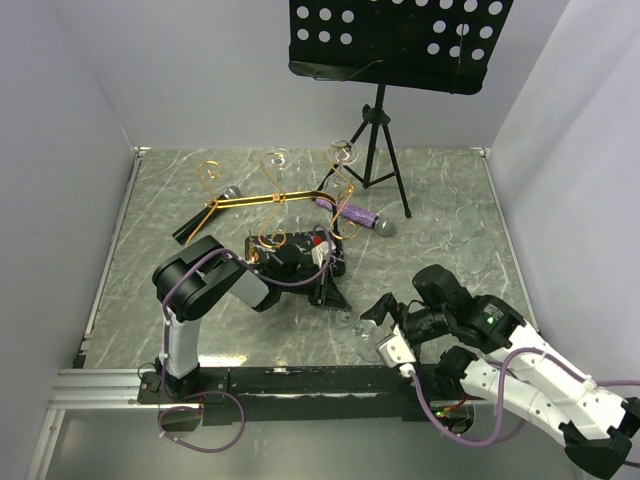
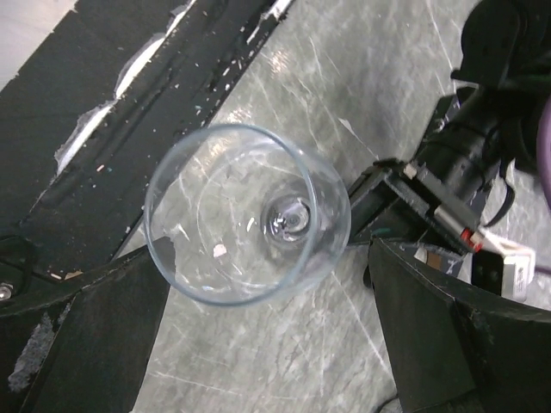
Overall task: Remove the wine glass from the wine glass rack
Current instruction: Place the wine glass at the center of the board.
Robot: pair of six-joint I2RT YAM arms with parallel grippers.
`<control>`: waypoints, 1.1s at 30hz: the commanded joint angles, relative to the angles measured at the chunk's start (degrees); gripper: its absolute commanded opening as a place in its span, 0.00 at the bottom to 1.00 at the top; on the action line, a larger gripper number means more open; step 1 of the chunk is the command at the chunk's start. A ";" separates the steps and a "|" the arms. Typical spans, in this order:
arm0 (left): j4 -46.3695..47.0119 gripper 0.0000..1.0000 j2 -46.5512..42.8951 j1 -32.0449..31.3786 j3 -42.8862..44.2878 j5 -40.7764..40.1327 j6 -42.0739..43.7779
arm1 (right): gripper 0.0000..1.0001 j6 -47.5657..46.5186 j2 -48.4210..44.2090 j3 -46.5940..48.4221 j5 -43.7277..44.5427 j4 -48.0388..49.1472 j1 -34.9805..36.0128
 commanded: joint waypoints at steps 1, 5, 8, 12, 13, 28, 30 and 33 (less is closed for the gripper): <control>1.73 0.01 0.49 0.13 2.65 1.47 -1.90 | 1.00 1.16 1.48 3.33 0.79 1.57 3.09; 1.63 0.01 0.84 0.30 2.92 1.47 -2.08 | 1.00 2.93 3.24 3.68 4.92 2.79 6.87; 2.42 0.01 1.63 0.39 3.18 2.09 -2.95 | 1.00 4.06 3.50 2.54 8.17 6.39 9.33; 2.78 0.01 2.25 0.74 3.27 2.09 -3.66 | 1.00 5.56 3.51 0.96 12.39 10.17 11.71; 2.78 0.01 2.16 0.66 3.18 2.09 -3.66 | 1.00 5.74 3.24 0.52 13.10 11.05 11.98; 3.66 0.01 3.48 1.18 3.45 2.00 -5.15 | 0.89 6.62 3.68 -1.95 17.14 14.84 15.05; 4.45 0.01 3.48 1.36 3.45 2.09 -5.86 | 0.89 6.53 3.94 -2.47 17.58 15.27 15.23; 4.36 0.01 3.48 1.36 3.45 2.09 -5.95 | 0.88 6.97 4.12 -2.83 18.37 16.24 15.49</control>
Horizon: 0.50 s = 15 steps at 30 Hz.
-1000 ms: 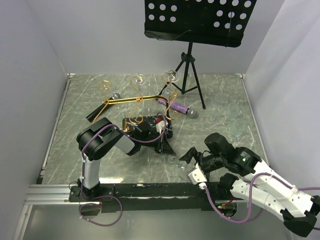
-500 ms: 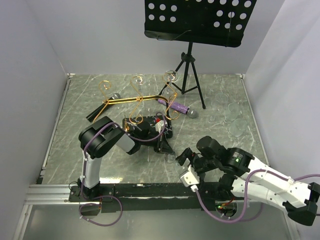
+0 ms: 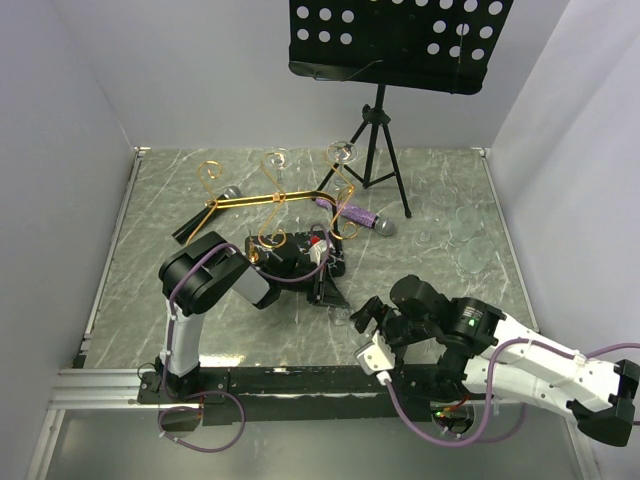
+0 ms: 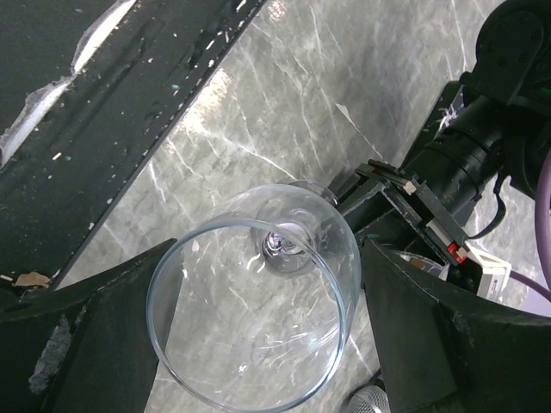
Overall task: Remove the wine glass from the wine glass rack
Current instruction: Place the wine glass at the center of the board.
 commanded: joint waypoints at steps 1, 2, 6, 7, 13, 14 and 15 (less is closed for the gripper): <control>4.71 0.01 0.03 -0.45 1.65 1.02 -3.11 | 0.87 0.17 0.71 -1.06 2.66 6.71 0.67; 4.62 0.01 0.03 -0.37 1.83 1.10 -3.02 | 0.86 0.43 0.88 -1.14 3.10 7.06 0.76; 2.78 0.01 -0.32 -0.37 2.35 1.10 -1.79 | 0.76 2.19 1.32 -0.45 5.12 7.77 0.94; 1.82 0.01 -0.32 -0.37 2.70 1.28 -1.26 | 0.73 2.63 1.41 -0.18 5.47 7.16 0.94; -3.98 0.66 -1.64 -0.63 3.15 -1.17 2.87 | 0.59 7.28 1.68 3.59 7.93 1.10 0.85; -4.60 0.70 -1.90 -0.72 2.97 -1.70 3.74 | 0.57 8.33 1.42 4.12 8.11 0.22 0.94; -5.30 0.73 -2.17 -0.72 2.80 -2.23 4.10 | 0.57 9.04 1.06 4.48 8.37 -0.83 0.85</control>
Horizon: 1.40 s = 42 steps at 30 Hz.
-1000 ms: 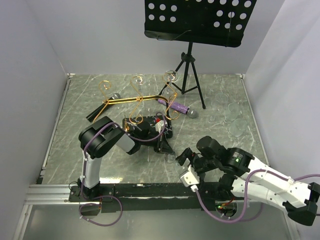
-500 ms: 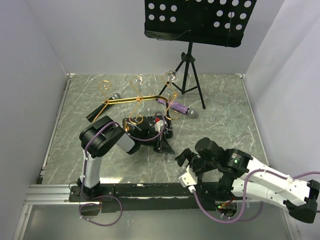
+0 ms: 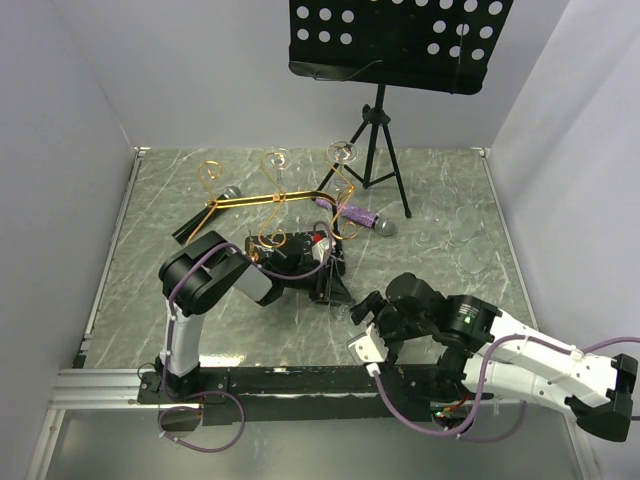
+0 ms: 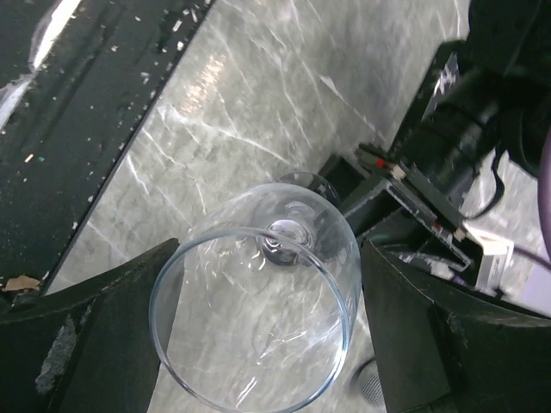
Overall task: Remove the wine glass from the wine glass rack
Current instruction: Place the wine glass at the center of the board.
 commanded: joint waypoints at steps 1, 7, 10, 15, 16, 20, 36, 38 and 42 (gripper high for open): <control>-2.14 0.76 -2.45 -0.57 0.33 -1.86 3.09 | 0.56 5.22 -0.47 3.95 3.54 -3.63 0.09; -4.95 0.84 -4.12 -0.57 -0.03 -3.01 6.08 | 0.56 10.93 -0.64 7.12 5.30 -9.44 0.00; -6.53 0.85 -4.65 -0.57 -0.29 -3.71 8.10 | 0.55 13.22 -1.17 7.21 6.62 -10.94 0.00; -6.36 0.87 -4.39 -1.18 -1.87 -2.92 10.65 | 0.52 16.29 -1.26 7.74 8.82 -12.52 -2.80; -6.01 0.87 -4.48 -1.36 -2.40 -2.31 11.18 | 0.52 16.91 -1.17 7.82 8.38 -12.96 -4.12; 2.06 1.00 -4.91 -1.71 -7.31 1.81 11.36 | 0.51 17.97 -0.74 7.82 6.10 -14.01 -9.83; -9.07 1.00 -14.40 -8.92 -8.38 6.74 28.31 | 0.49 16.21 8.40 15.90 2.40 -18.05 -22.06; -13.28 1.00 -16.16 -8.92 -7.85 6.31 31.56 | 0.49 15.95 9.19 16.70 3.28 -18.76 -22.33; -24.71 1.00 -19.76 -8.92 -6.26 5.43 41.13 | 0.48 15.95 11.83 18.98 6.26 -19.29 -22.41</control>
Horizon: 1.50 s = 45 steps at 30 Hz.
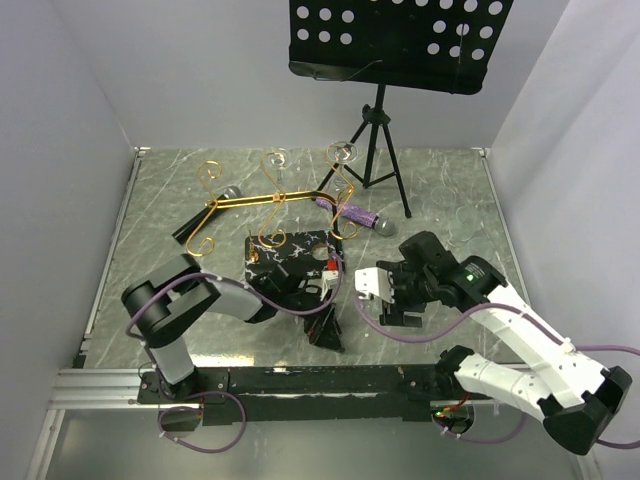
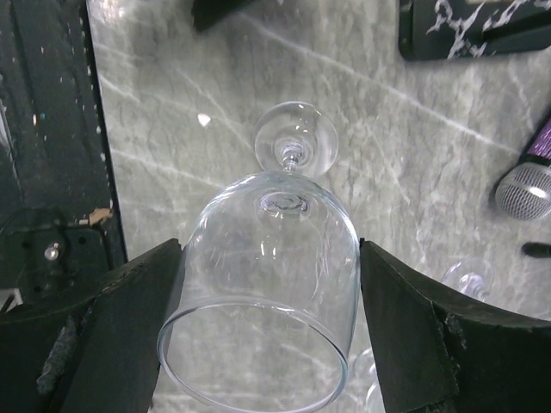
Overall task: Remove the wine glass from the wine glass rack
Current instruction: Place the wine glass at the center of the board.
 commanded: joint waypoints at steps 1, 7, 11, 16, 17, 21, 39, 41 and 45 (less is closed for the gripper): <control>-12.24 1.00 -6.06 -0.04 1.28 0.60 14.57 | 0.48 -0.09 2.74 5.78 3.60 -2.52 -0.62; -23.22 1.00 -10.28 -0.13 0.56 -0.80 26.18 | 0.48 -0.71 5.82 9.92 4.31 -5.16 -2.20; -29.73 1.00 -13.01 0.13 0.83 -3.44 34.43 | 0.47 -0.71 7.75 10.45 4.40 -5.08 -5.36; -30.10 1.00 -16.88 1.10 -1.28 -5.82 37.53 | 0.47 -0.10 10.39 11.41 3.96 -3.32 -10.19; -30.44 1.00 -16.88 1.10 -0.93 -5.99 37.18 | 0.47 -0.01 10.74 11.68 3.78 -3.15 -11.25; -32.73 0.99 -16.53 1.19 0.65 -5.73 38.58 | 0.46 -0.97 12.32 12.73 3.25 -3.23 -15.99; -31.33 0.99 -15.56 7.43 3.03 -12.32 29.97 | 0.45 0.79 22.34 19.15 -1.76 0.02 -37.26; -31.33 0.99 -15.30 7.87 3.12 -12.32 29.71 | 0.45 0.17 23.05 19.76 -1.58 -0.24 -39.28; -30.89 0.99 -15.04 8.83 3.20 -12.32 29.09 | 0.45 -0.71 24.28 21.87 -1.84 -0.86 -41.93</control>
